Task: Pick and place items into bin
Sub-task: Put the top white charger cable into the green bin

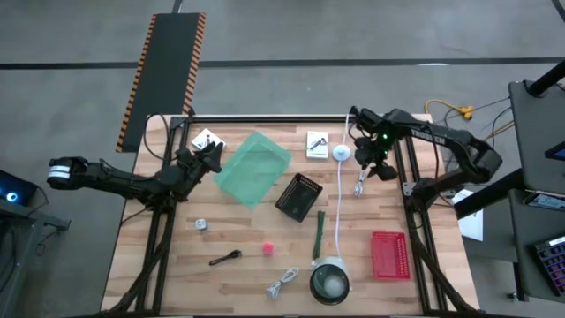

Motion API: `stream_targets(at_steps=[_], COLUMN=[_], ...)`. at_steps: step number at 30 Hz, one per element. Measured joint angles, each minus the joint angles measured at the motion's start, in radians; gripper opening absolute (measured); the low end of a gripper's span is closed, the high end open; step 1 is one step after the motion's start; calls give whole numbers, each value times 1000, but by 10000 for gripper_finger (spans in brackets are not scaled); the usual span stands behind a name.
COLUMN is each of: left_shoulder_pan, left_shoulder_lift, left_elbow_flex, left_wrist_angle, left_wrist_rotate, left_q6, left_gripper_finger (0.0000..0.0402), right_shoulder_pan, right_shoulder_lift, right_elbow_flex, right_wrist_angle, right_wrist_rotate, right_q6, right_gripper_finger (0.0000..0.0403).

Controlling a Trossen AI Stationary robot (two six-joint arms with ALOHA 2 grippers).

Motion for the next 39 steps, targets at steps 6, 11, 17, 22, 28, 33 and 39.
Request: stream_targets(at_steps=[6, 11, 17, 22, 28, 33, 39], left_shoulder_pan=[0, 0, 0, 0, 0, 0, 0], left_shoulder_lift=[19, 32, 36, 34, 35, 33, 35], left_elbow_flex=[0, 0, 2, 5, 5, 4, 4], left_wrist_angle=[2, 3, 3, 4, 3, 4, 3], left_wrist_rotate=[0, 0, 0, 0, 1, 1, 8], left_q6=[0, -1, -1, -1, -1, -1, -1], left_gripper_finger=[222, 222, 222, 222, 222, 222, 222], right_shoulder_pan=[47, 111, 161, 160, 181, 188, 188], right_shoulder_lift=[-55, -48, -20, 15, 57, 85, 121], right_elbow_flex=[-99, -154, -176, -177, -193, -210, -226], right_wrist_angle=[110, 208, 261, 268, 283, 330, 400], right_wrist_rotate=[0, 30, 120, 126, 128, 130, 133], right_q6=[-6, -13, -48, -51, -62, -61, -43], right_gripper_finger=[140, 144, 157, 153, 140, 126, 98])
